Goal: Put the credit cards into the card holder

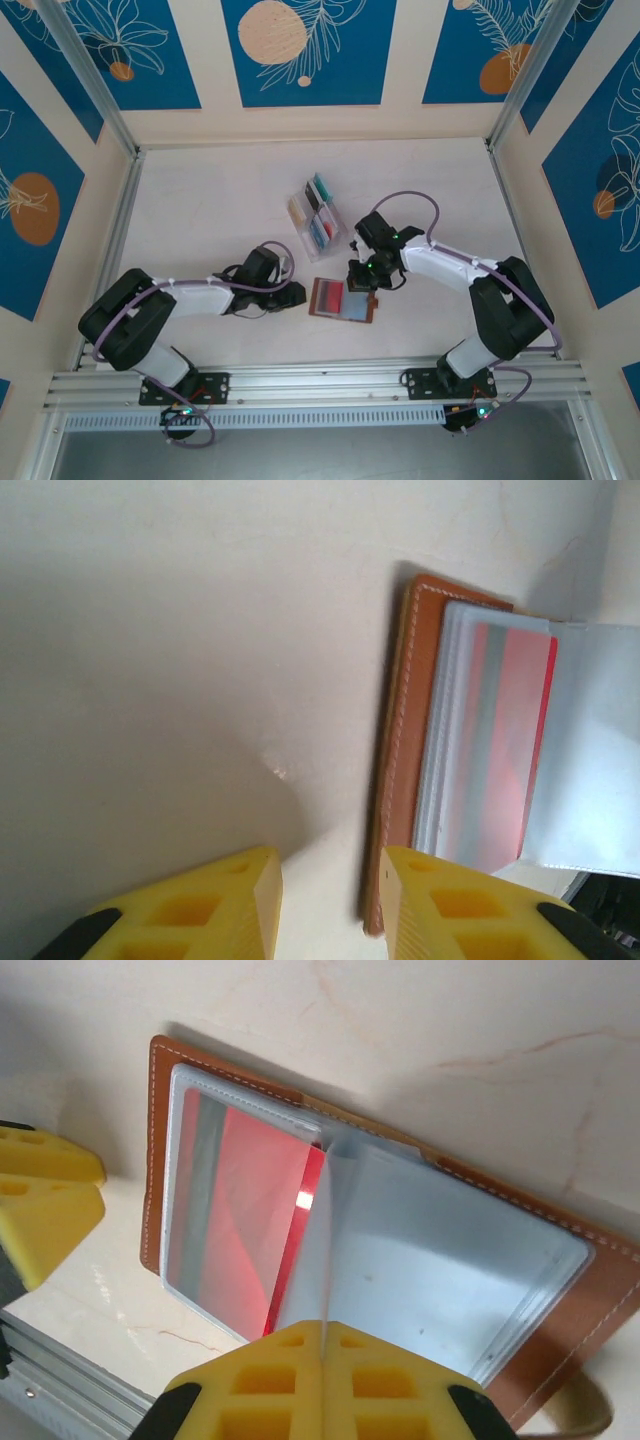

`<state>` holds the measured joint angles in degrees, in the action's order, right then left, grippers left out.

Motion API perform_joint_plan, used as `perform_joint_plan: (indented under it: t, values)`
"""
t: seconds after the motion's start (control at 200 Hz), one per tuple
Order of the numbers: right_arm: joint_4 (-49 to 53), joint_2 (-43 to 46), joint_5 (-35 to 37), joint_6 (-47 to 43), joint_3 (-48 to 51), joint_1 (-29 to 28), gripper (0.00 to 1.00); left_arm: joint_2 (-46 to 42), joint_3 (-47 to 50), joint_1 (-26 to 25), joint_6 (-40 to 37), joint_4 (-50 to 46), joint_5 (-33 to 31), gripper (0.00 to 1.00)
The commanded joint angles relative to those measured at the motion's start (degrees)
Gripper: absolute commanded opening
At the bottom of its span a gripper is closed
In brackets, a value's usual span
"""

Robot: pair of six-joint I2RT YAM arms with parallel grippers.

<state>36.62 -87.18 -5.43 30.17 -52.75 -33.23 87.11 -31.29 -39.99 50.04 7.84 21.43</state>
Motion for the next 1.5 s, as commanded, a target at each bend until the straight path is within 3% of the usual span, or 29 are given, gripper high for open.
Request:
perform_joint_plan:
  t: [0.0, 0.135, 0.495, 0.76, 1.0, 1.17, 1.496]
  values:
    - [4.2, 1.0, 1.8, -1.8, -1.6, 0.3, 0.00, 1.4, 1.1, -0.4, -2.1, -8.2, -1.8, 0.33]
    - [4.6, 0.1, 0.9, -2.2, -3.2, -0.3, 0.00, 2.5, 0.5, -0.4, -2.4, -7.1, -0.9, 0.31]
    - [2.8, -6.1, -3.0, -0.1, -8.6, -3.1, 0.10, 10.7, -1.7, -3.2, -0.9, -0.6, 1.5, 0.12]
    - [0.4, -12.5, -3.7, 2.0, -12.1, -6.4, 0.16, 15.5, -3.3, -6.3, 2.2, 4.5, 2.1, 0.11]
    - [-3.8, -14.0, -8.2, 4.5, -11.4, -8.8, 0.34, 16.9, -2.7, -6.8, 4.2, 7.6, 2.1, 0.11]
    - [-7.0, -15.1, -8.8, 5.8, -9.5, -9.0, 0.43, 15.9, -1.4, -6.1, 5.5, 8.6, 2.1, 0.11]
    - [-10.4, -18.3, -6.4, 6.0, -6.7, -9.8, 0.48, 9.5, 5.5, -2.2, 5.7, 9.5, 2.1, 0.11]
